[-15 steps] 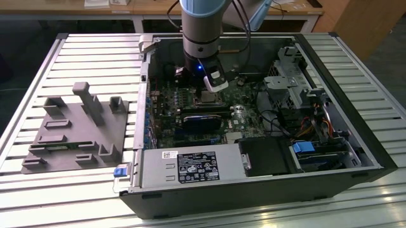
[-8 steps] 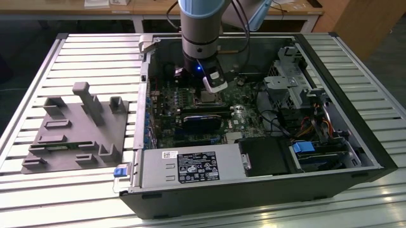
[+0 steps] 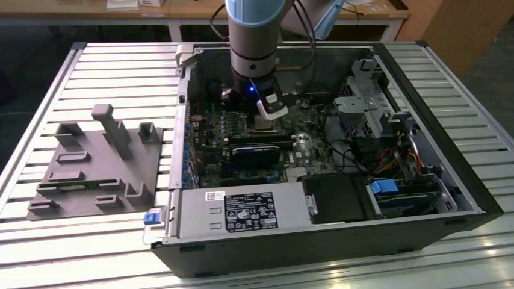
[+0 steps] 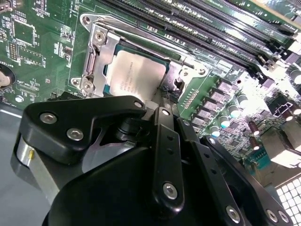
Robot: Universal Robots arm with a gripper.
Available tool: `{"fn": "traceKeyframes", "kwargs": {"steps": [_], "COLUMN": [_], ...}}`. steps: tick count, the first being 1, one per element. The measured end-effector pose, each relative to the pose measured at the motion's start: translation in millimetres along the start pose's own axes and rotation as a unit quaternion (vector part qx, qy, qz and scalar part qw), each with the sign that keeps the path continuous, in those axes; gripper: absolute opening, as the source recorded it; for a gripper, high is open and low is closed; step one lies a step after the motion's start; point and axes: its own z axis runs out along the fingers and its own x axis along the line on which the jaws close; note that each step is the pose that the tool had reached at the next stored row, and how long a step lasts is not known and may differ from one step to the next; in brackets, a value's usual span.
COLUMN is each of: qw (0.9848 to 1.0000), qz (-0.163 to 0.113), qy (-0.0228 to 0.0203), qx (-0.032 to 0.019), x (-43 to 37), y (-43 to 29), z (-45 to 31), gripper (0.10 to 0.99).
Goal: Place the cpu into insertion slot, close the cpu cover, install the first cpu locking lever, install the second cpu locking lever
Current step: 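Close the cpu cover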
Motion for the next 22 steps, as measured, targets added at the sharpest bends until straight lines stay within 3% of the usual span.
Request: {"fn": "traceKeyframes", "kwargs": {"steps": [10, 22], "qw": [1.0, 1.0], "qz": [-0.001, -0.001], "qy": [-0.0006, -0.0006], "qx": [-0.0003, -0.0003], "x": [3.2, -1.1], "y": [-0.7, -0.1], "z": [1.0, 1.2], "gripper": [0.102, 0.102]}}
